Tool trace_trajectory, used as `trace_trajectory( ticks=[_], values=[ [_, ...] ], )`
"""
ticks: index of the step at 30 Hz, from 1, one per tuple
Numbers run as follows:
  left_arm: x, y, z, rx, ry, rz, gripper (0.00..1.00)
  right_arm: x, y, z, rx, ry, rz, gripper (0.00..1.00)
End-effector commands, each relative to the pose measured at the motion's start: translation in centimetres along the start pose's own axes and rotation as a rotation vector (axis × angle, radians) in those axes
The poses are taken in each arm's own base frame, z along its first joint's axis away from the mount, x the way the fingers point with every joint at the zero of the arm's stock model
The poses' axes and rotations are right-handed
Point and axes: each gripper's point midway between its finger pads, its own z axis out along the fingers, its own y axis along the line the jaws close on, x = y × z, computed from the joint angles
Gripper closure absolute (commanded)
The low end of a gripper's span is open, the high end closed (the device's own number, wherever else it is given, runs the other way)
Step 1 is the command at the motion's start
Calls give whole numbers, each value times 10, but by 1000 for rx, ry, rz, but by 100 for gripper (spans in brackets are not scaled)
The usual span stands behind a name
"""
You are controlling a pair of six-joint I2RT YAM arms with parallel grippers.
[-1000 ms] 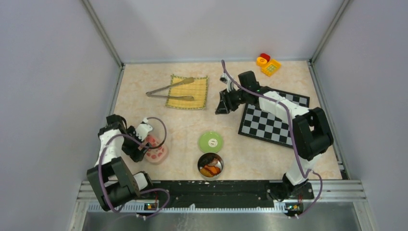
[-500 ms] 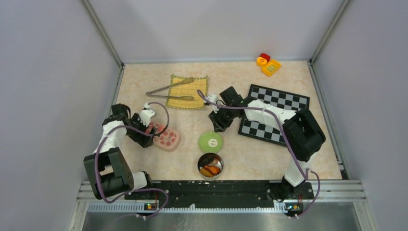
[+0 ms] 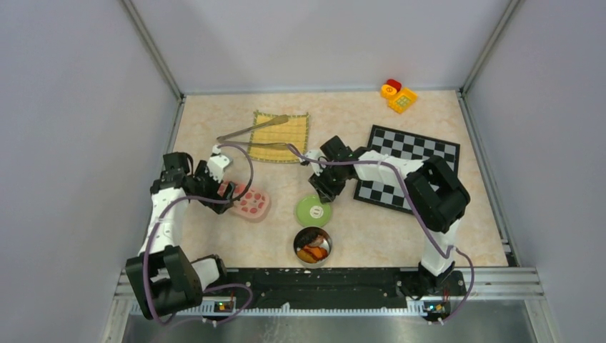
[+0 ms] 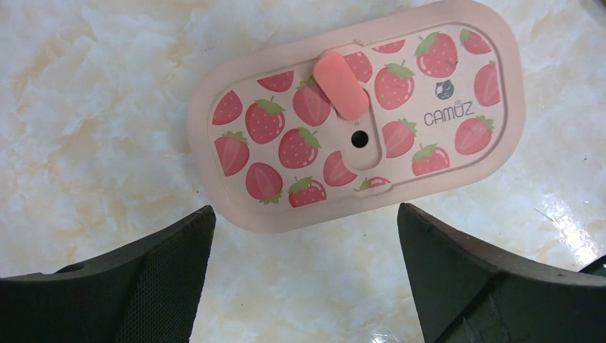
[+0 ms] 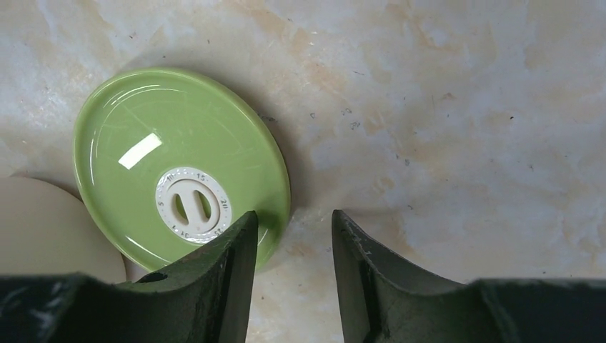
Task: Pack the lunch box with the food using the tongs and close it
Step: Pick up the box lid from the center of the board.
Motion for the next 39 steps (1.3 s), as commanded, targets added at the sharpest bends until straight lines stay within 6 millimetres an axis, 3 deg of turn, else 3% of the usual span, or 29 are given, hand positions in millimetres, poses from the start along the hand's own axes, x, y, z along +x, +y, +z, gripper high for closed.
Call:
trace_trajectory(
  ticks=[1,6,12,21,34,39],
  values=[
    [-26,0,-8,-10,-98,11,1,4,7,12,-18,34,-15,59],
    [-34,1,-10,-15,-131,-2,1,9,10,16,-21,55,-24,69],
    [-29,-2,-6,-6,-122,-22,1,-3,-2,1,18,28,-25,100],
    [-31,1,-7,-25,-127,-59,1,-39,-30,-50,70,-129,20,100],
    [-62,-6,-19,31,-230,-42,1,-66,-32,-92,97,-280,28,100],
    [-63,-5,-18,29,-231,-49,1,-74,-23,-111,75,-314,14,100]
  ],
)
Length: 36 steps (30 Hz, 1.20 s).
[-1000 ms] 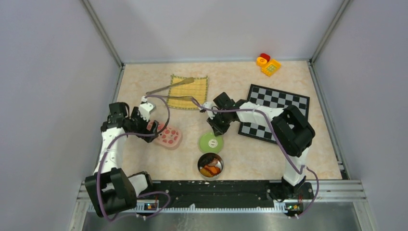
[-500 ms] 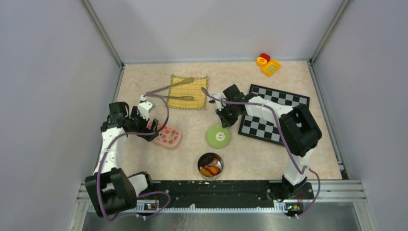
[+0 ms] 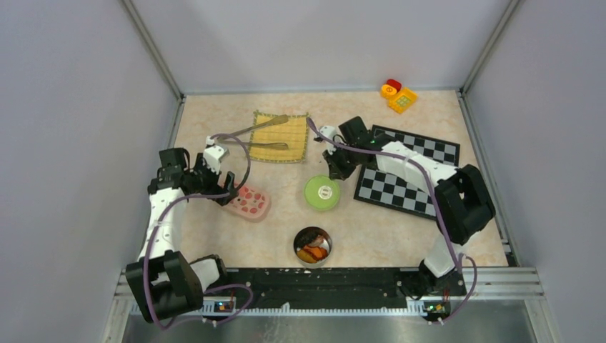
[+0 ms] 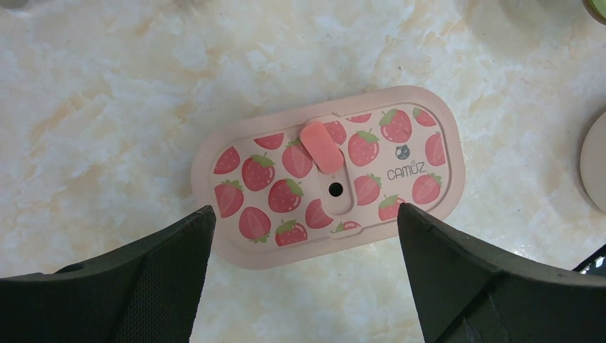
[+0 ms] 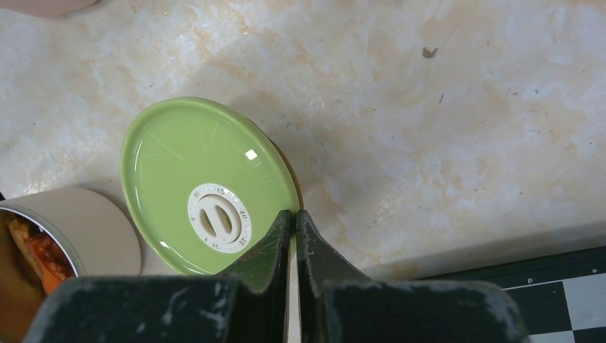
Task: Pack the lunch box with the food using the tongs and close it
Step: Pick up the box lid from the center of the board, then close the box lid on the packing box.
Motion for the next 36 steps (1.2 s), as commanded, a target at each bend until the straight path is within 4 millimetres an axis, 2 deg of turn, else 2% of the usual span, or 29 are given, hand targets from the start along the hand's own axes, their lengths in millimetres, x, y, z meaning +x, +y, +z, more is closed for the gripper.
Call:
trace_trajectory(
  ticks=[1,6,12,16,25,36],
  values=[
    [-23,0,-6,2,-69,27,1,-44,10,-39,-17,-142,-34,100],
    [-27,-1,-5,8,-84,9,1,-47,30,-63,-83,-161,-54,100],
    [-32,0,-4,16,-93,-28,1,-26,78,-76,-190,-118,-124,100],
    [-30,-1,-2,21,-88,-65,1,-6,107,-71,-229,-68,-184,100],
    [-26,-2,-1,21,-78,-78,1,32,146,-46,-284,47,-239,100],
    [-21,-4,1,26,-68,-78,1,40,155,-20,-292,113,-241,100]
  ],
)
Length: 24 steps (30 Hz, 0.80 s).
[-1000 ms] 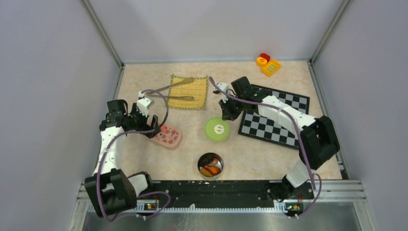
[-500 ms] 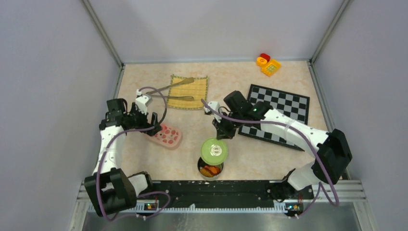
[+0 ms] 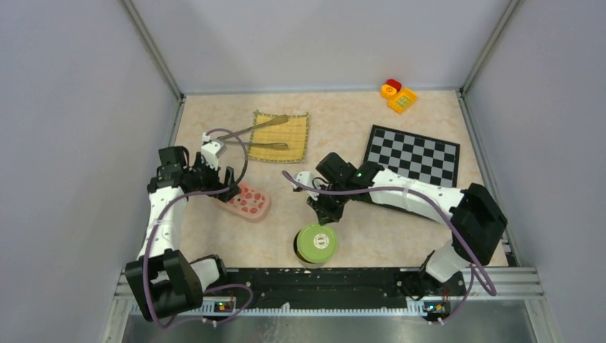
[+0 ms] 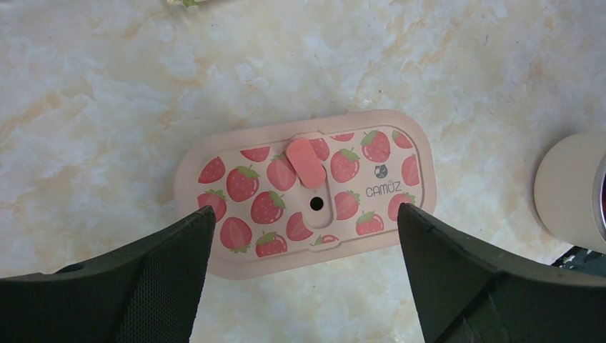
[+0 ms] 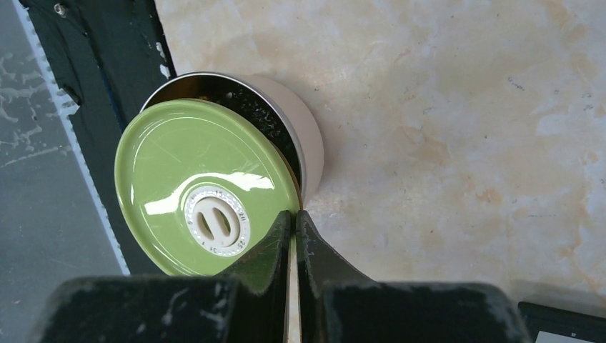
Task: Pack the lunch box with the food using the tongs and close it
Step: Close the box lid on the packing box.
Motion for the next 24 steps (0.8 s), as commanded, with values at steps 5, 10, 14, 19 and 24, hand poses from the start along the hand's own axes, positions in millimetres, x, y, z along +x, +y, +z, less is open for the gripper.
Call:
trace_trajectory(
  ticks=[5,10,14,19,24],
  values=[
    [-4,-1,1,9,-22,32,1,-19,-3,9,9,-32,-13,100],
    [-2,0,3,8,-19,33,1,-26,-4,12,6,-42,-7,100],
    [-2,1,3,7,-19,34,1,-29,-7,15,12,-48,-7,100],
    [-1,2,4,5,-13,35,1,-28,-1,19,-26,-42,-4,100],
    [0,1,4,6,-10,36,1,-22,4,21,-33,-23,-23,100]
  ],
)
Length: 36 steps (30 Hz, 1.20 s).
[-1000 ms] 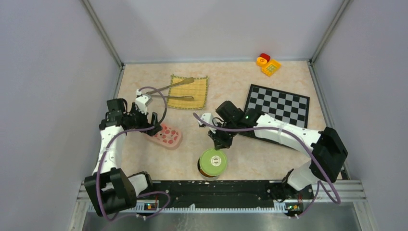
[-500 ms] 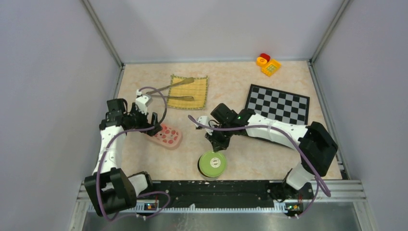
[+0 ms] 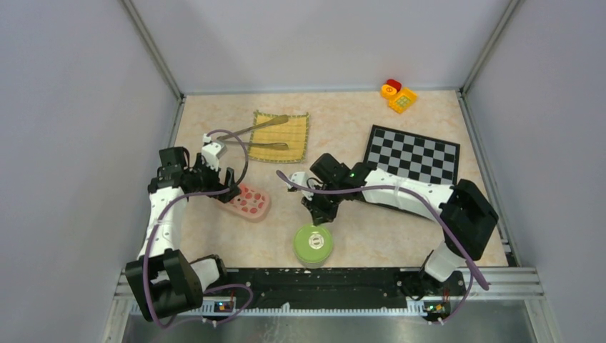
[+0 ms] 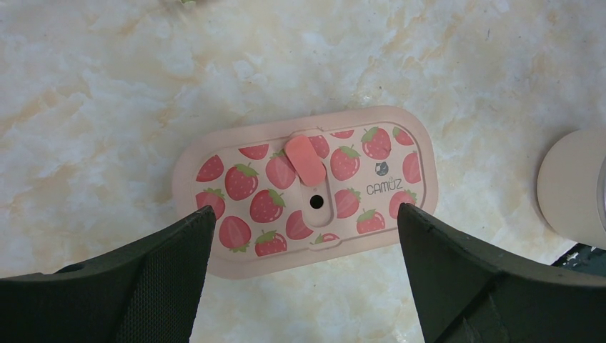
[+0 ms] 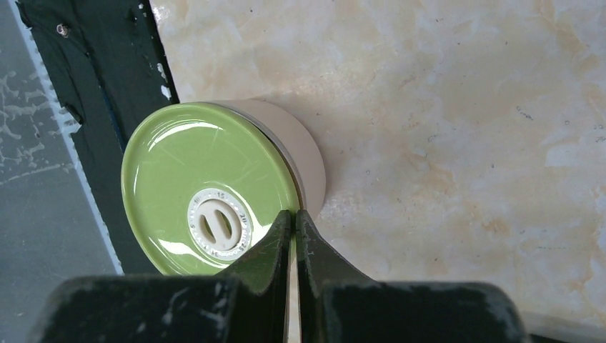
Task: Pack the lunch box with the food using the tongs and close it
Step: Close the box lid on the packing box.
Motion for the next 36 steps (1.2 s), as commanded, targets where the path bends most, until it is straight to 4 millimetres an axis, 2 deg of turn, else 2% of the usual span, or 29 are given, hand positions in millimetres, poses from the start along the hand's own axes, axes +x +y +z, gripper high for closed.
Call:
trace_trajectory(
  ticks=[1,3,7,9,14,18,21,26,30,36],
  values=[
    [-3,2,3,3,-16,30,1,-15,7,2,-14,-27,-42,100],
    [-3,2,2,1,-16,31,1,-16,7,-1,-10,-30,-45,97],
    [-4,2,2,2,-15,29,1,-25,9,-11,-2,-45,-54,68],
    [-5,2,2,4,-18,28,1,-34,9,-20,21,-75,-66,57],
    [-12,1,0,5,-32,5,1,-55,11,-53,82,-170,-145,52],
    [-20,2,-3,-7,-43,-20,1,-52,22,-65,58,-203,-210,53],
    [-26,5,-5,-26,-57,-40,1,-39,34,-59,-5,-204,-247,50],
    [-39,8,-7,-43,-88,-73,1,-28,38,-37,38,-175,-349,45],
    [-39,8,-6,-35,-84,-80,1,-19,39,-16,54,-129,-375,41],
    [-36,8,-6,-36,-77,-87,1,17,32,14,41,-8,-350,40]
  ],
)
